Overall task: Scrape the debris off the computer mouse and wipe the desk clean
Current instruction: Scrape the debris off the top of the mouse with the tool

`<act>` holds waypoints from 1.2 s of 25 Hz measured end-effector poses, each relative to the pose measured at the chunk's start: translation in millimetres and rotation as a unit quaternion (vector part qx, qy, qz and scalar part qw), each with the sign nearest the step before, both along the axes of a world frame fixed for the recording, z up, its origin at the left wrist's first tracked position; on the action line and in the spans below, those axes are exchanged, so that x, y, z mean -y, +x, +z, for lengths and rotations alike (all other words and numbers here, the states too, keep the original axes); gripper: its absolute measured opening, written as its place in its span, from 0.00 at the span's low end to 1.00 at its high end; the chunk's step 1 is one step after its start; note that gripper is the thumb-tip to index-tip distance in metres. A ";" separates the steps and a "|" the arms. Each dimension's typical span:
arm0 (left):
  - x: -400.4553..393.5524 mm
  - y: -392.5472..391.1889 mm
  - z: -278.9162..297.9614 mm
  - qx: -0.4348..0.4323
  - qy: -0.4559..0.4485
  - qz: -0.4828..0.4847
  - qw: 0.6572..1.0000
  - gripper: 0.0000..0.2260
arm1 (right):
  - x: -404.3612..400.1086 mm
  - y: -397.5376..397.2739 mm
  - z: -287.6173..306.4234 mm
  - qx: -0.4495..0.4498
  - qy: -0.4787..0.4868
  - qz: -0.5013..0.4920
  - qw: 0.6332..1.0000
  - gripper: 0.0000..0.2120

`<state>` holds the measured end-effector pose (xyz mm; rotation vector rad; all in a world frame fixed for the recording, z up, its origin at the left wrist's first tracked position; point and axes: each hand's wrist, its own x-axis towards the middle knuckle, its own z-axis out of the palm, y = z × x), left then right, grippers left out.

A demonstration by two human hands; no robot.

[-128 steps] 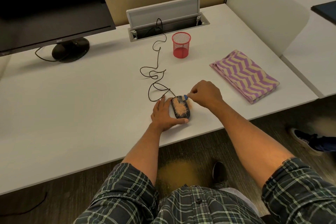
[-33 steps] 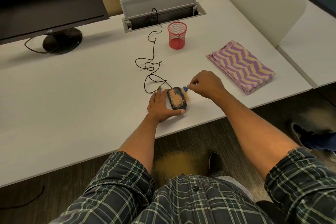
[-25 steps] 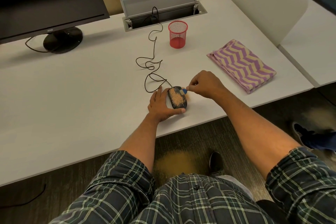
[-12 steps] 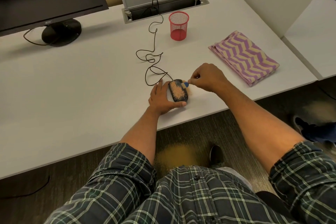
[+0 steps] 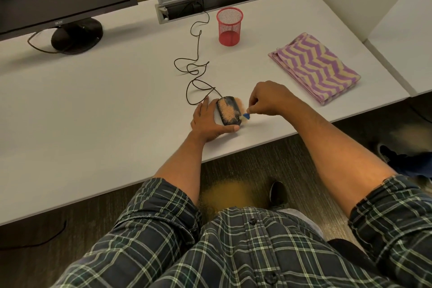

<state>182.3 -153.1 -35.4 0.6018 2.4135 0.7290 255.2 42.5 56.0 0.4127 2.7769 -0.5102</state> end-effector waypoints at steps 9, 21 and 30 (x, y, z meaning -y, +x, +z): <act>0.0 -1.5 -2.9 -0.001 0.004 0.000 1.000 0.55 | -4.0 -1.4 -2.6 0.001 -0.021 0.000 1.000 0.08; -0.4 -2.8 -5.3 -0.002 0.004 0.000 1.000 0.55 | -5.5 -7.1 -9.7 -0.018 -0.035 -0.032 0.999 0.07; -0.8 -3.8 -6.0 -0.002 -0.004 -0.005 1.000 0.55 | -1.8 -16.1 -12.5 -0.141 -0.051 -0.066 0.987 0.10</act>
